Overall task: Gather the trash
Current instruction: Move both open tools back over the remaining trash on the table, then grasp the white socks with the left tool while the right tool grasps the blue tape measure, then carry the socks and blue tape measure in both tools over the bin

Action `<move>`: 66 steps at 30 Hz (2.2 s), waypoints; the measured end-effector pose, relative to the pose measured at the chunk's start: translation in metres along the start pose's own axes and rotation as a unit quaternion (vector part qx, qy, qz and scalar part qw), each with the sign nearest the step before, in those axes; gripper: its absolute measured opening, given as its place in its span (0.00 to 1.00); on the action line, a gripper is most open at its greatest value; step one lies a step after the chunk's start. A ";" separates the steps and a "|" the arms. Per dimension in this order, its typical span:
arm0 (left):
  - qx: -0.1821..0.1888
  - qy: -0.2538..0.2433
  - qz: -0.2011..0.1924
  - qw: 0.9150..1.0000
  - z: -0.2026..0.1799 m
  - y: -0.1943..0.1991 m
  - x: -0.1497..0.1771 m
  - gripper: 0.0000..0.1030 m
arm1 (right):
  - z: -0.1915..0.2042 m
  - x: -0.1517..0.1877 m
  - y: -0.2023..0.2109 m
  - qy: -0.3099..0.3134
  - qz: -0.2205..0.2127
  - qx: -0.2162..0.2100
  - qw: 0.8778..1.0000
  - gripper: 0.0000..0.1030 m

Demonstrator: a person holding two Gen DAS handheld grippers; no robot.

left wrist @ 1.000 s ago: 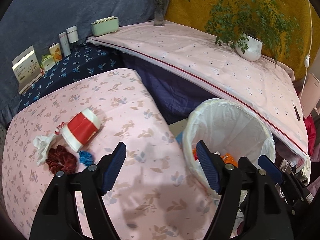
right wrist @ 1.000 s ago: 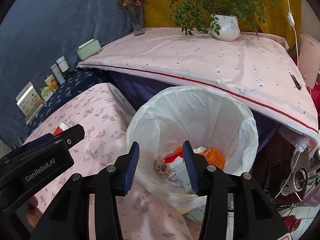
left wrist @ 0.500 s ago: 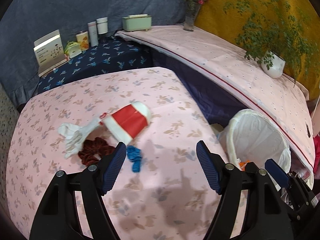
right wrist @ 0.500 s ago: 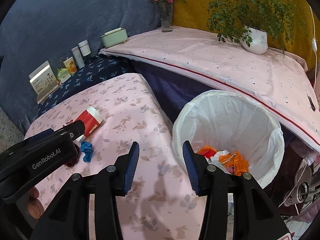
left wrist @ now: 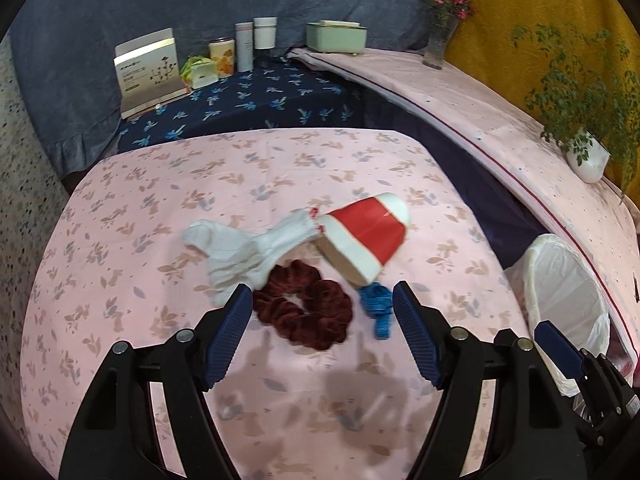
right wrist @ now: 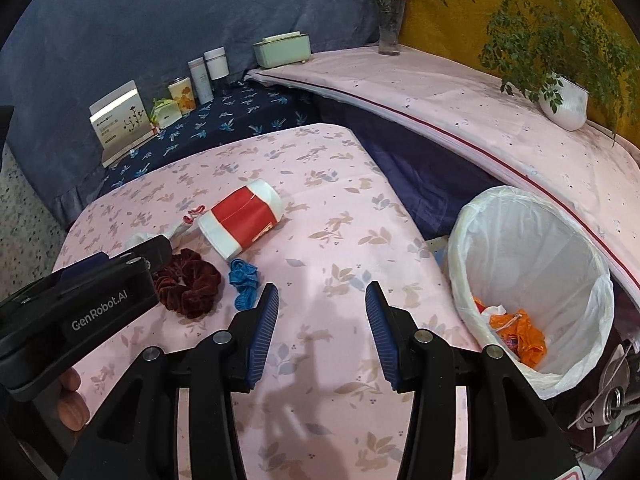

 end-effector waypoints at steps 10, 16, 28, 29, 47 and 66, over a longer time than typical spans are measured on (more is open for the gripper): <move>-0.020 0.041 0.021 0.999 0.057 -0.025 -0.004 0.67 | 0.039 -0.004 -0.032 0.020 0.027 -0.010 0.999 0.43; -0.017 0.053 0.029 0.998 0.074 -0.042 -0.014 0.67 | 0.058 -0.007 -0.055 0.032 0.045 -0.012 0.998 0.43; 0.010 0.022 0.039 0.999 0.059 -0.073 -0.031 0.79 | 0.065 -0.014 -0.096 0.022 0.075 -0.010 0.997 0.40; 0.011 0.020 0.041 0.999 0.058 -0.075 -0.031 0.78 | 0.065 -0.014 -0.099 0.022 0.078 -0.010 0.997 0.38; 0.020 0.039 0.068 0.997 0.067 -0.092 -0.034 0.11 | 0.060 -0.010 -0.104 0.025 0.069 -0.003 0.997 0.17; 0.028 0.006 0.010 1.000 0.020 -0.019 -0.041 0.10 | 0.034 -0.016 -0.037 0.004 0.016 -0.013 1.000 0.17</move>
Point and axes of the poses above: each gripper's, at about its wrist camera, not at the fingertips, and y roughly against the way its jaws point, z to its left, x to its underside, the point moved 4 cm from there along -y, roughly the way its jaws point, and after that the axes turned 8 degrees about z, right-handed, at the moved point
